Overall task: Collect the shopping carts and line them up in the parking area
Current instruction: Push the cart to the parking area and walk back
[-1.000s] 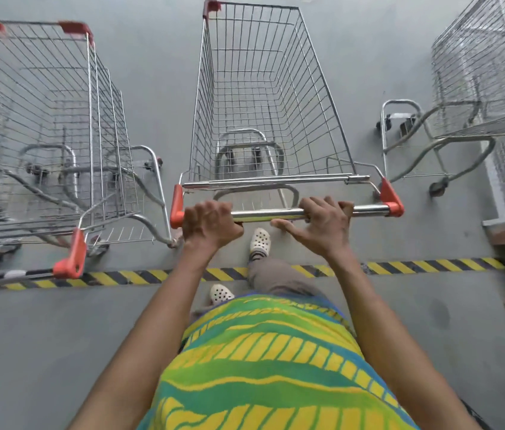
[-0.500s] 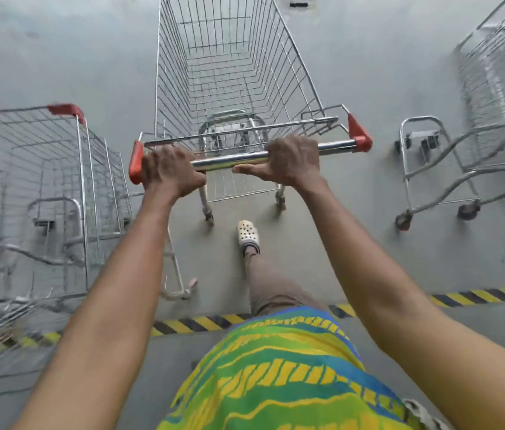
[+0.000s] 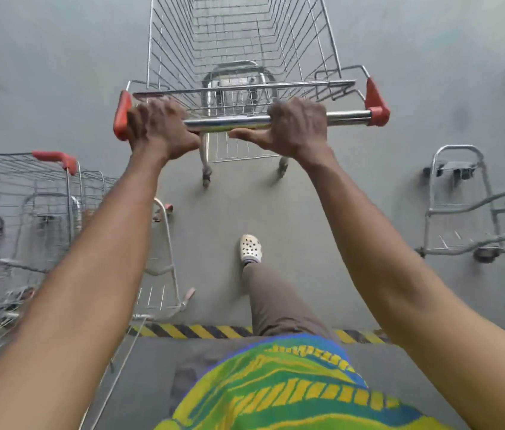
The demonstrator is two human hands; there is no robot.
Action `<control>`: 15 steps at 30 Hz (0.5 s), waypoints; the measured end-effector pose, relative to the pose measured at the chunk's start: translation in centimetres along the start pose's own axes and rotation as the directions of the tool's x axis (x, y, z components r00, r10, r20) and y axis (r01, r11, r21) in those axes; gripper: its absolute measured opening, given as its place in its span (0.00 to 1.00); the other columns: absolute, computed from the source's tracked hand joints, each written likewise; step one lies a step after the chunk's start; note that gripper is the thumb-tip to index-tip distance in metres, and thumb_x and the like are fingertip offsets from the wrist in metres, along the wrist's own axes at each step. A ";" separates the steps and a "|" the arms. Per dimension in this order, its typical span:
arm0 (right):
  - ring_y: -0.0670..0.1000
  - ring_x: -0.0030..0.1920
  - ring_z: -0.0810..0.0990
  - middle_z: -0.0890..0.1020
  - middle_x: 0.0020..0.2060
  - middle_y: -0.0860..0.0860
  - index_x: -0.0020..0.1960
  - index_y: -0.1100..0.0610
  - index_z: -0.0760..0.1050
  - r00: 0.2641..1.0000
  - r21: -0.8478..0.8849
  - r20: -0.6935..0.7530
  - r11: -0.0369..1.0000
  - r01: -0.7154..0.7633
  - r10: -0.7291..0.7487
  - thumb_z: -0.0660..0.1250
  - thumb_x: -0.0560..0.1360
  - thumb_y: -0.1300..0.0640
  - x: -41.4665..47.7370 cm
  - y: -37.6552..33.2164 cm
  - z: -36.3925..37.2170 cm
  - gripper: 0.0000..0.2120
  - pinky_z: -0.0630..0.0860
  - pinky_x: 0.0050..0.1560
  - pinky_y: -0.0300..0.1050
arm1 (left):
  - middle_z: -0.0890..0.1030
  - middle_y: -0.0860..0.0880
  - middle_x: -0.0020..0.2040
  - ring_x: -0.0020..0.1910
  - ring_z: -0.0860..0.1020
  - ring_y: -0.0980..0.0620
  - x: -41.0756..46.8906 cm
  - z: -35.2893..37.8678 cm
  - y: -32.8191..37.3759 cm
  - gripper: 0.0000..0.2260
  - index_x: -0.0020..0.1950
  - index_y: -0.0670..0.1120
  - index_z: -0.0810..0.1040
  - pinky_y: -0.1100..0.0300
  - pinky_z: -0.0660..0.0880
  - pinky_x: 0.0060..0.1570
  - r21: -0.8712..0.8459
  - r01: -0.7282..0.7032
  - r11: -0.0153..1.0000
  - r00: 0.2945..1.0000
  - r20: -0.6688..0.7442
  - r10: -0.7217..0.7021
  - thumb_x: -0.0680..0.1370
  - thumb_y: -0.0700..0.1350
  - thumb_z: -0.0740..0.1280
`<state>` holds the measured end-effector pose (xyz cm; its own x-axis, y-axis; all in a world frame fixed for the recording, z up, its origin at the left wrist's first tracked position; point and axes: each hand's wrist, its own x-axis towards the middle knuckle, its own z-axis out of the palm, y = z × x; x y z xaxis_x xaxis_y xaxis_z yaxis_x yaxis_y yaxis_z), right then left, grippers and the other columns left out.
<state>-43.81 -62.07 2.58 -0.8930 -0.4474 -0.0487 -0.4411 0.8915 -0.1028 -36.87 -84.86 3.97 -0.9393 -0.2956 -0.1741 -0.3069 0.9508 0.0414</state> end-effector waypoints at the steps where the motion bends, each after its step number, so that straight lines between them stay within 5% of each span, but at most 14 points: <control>1: 0.51 0.30 0.71 0.67 0.24 0.48 0.29 0.54 0.65 1.000 -0.014 -0.006 1.000 -0.004 0.004 0.48 0.62 0.11 0.0 0.3 0.0 0.44 0.62 0.35 0.44 | 0.78 0.43 0.40 0.38 0.73 0.43 0.2 0.0 0.2 0.24 0.47 0.47 0.85 0.51 0.72 0.49 0.003 0.016 1.000 1.000 0.006 -0.016 0.62 0.57 0.58; 3: 0.52 0.30 0.71 0.69 0.26 0.50 0.28 0.54 0.63 1.000 -0.027 -0.020 1.000 -0.015 0.014 0.49 0.62 0.11 -0.6 0.7 0.1 0.43 0.63 0.35 0.44 | 0.79 0.43 0.41 0.39 0.76 0.42 0.1 0.3 0.9 0.17 0.44 0.48 0.84 0.50 0.74 0.53 0.009 0.022 1.000 0.999 0.033 -0.022 0.63 0.53 0.62; 7: 0.52 0.29 0.71 0.71 0.25 0.50 0.28 0.55 0.68 0.998 -0.054 -0.026 0.997 -0.062 0.061 0.48 0.61 0.11 -2.9 2.3 0.0 0.46 0.63 0.35 0.44 | 0.77 0.43 0.39 0.37 0.74 0.44 -1.2 1.2 2.5 0.17 0.43 0.46 0.81 0.57 0.68 0.37 0.044 -0.065 0.997 0.995 0.074 0.062 0.64 0.54 0.62; 15: 0.56 0.32 0.81 0.81 0.28 0.52 0.30 0.56 0.77 0.993 -0.103 -0.003 0.988 -0.119 0.119 0.49 0.60 0.10 -12.3 1.0 0.9 0.49 0.65 0.34 0.43 | 0.76 0.46 0.39 0.39 0.76 0.43 -9.7 2.2 2.6 0.08 0.41 0.47 0.81 0.57 0.69 0.39 0.047 -0.140 0.989 0.988 0.073 0.137 0.66 0.49 0.67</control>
<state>-33.19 -55.72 2.19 -0.9394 -0.3381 -0.0572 -0.3390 0.9408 0.0068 -28.19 -79.31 3.58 -0.9588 -0.1554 -0.2380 -0.1645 0.9862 0.0189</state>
